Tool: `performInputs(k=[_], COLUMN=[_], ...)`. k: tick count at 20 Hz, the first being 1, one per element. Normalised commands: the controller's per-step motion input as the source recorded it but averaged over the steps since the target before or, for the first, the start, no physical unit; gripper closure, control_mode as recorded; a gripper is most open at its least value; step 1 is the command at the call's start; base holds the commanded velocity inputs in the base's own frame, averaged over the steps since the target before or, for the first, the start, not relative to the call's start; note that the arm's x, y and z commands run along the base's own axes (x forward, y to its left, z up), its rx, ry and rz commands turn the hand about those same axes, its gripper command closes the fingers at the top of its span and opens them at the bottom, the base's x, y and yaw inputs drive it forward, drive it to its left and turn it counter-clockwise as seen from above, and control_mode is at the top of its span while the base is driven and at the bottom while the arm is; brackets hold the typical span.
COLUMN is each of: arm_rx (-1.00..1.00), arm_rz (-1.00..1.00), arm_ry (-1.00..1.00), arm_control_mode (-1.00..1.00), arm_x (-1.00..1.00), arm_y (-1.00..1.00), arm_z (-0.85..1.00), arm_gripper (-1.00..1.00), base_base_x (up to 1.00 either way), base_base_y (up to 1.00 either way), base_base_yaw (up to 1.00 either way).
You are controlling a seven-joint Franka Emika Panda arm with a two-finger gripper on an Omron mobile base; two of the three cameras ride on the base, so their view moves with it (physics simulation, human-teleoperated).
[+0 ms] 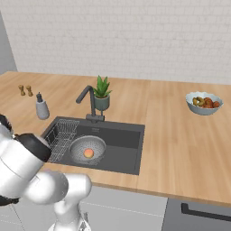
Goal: Put the colander in the sink, put the tangerine, tangerine, peach in the colander, and turn on the sink faucet and pour water over the colander.
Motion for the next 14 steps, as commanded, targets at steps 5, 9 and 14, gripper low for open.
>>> performInputs(k=[5,9,14], arm_rx=[0.0,0.0,0.0], arm_rz=[0.0,0.0,0.11], arm_ry=[-0.02,0.0,-0.01], arm_control_mode=[-1.0,-1.0,-1.0], arm_x=[-0.02,0.12,0.15], arm_y=[-0.96,-0.85,-0.79], arm_z=[0.22,0.17,0.04], arm_gripper=[1.0,1.0,1.0], base_base_x=[0.0,0.0,0.0], base_base_y=[0.0,0.0,0.0], base_base_yaw=[0.0,0.0,0.0])
